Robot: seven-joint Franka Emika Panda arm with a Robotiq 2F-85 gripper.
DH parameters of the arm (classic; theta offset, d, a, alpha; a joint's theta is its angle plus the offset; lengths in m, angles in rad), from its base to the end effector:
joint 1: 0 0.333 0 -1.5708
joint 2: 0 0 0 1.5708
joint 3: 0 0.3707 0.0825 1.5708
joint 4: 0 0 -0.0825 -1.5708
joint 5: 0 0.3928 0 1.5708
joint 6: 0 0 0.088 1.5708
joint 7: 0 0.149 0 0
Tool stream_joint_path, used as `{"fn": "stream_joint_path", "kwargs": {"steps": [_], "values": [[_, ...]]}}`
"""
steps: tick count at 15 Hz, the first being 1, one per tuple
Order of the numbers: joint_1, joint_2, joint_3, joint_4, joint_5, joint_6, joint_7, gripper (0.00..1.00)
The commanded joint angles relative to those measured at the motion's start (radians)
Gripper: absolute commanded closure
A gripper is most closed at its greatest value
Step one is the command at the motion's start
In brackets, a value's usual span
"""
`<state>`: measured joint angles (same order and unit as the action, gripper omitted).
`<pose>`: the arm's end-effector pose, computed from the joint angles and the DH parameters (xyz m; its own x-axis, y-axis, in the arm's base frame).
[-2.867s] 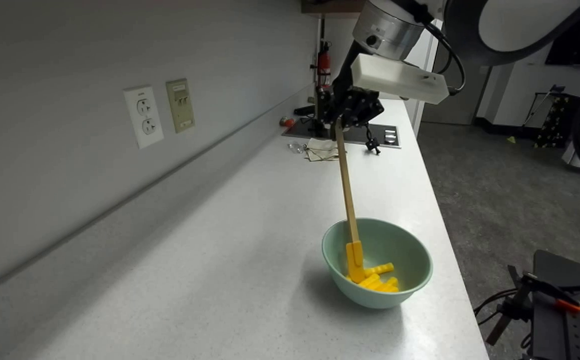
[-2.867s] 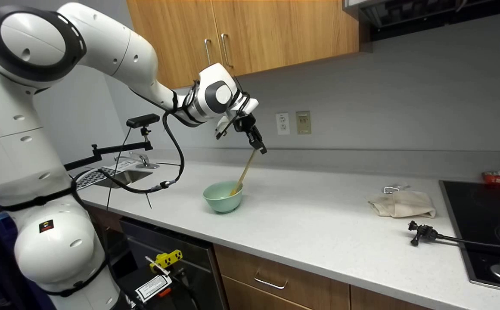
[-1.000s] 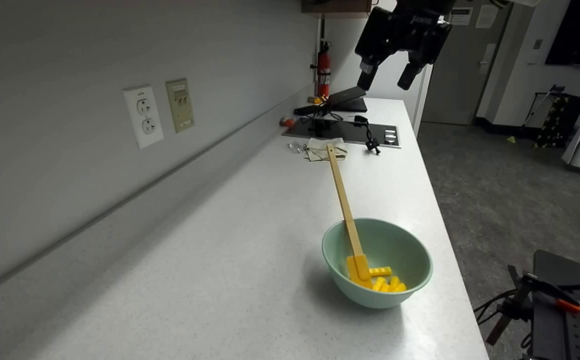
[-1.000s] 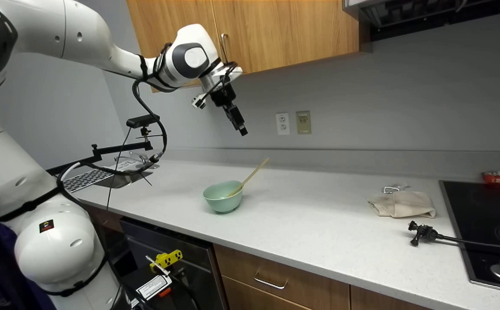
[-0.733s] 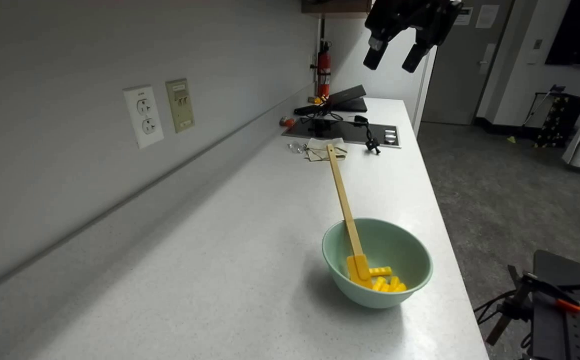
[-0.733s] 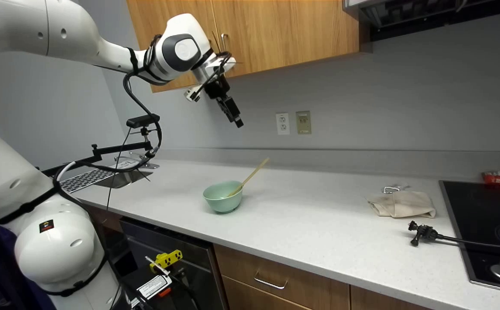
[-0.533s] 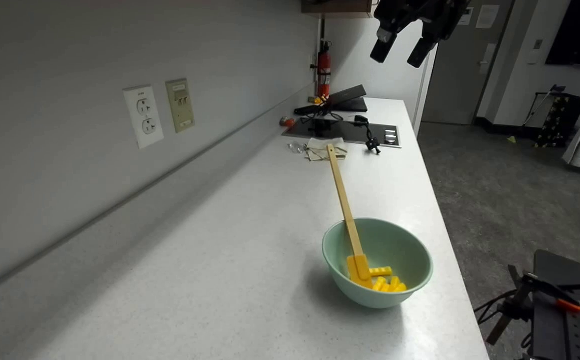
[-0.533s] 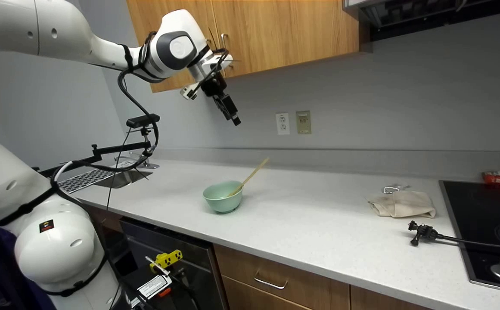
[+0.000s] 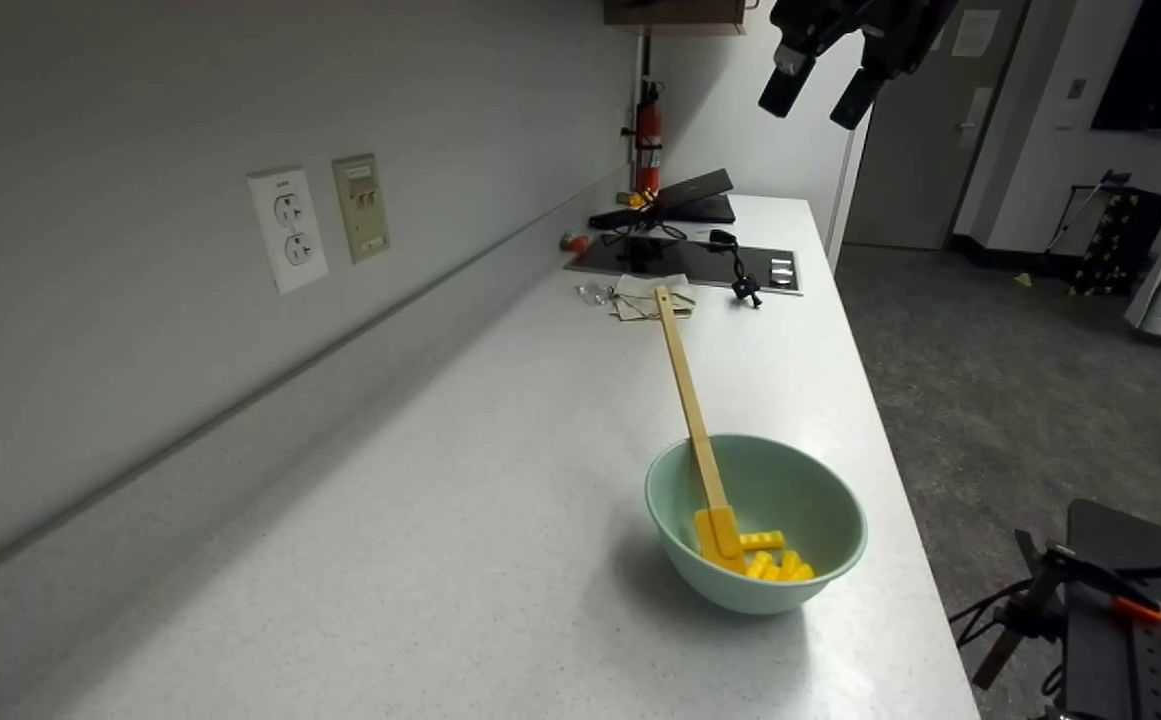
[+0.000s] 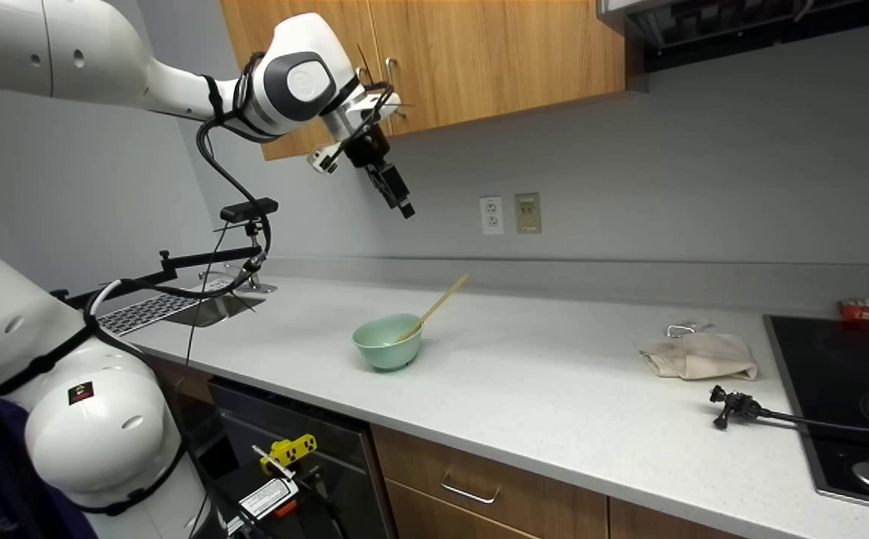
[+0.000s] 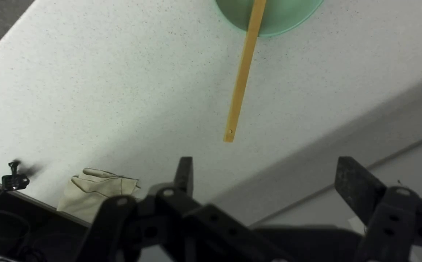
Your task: Use the wooden spoon to mix in the bowl
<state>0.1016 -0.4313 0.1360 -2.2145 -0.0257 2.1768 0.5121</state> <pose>0.4461 0.1157 0.5963 0.8905 -0.2646 0.3701 -0.2390 -0.9643 -0.1143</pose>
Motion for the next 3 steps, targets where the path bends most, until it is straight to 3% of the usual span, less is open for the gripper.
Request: {"fn": "stream_joint_path", "kwargs": {"steps": [1, 3], "values": [[-0.028, -0.001, 0.026, 0.001, 0.014, -0.002, -0.011, 0.00], [-0.029, -0.003, 0.023, -0.001, 0.015, -0.002, -0.011, 0.00]]}}
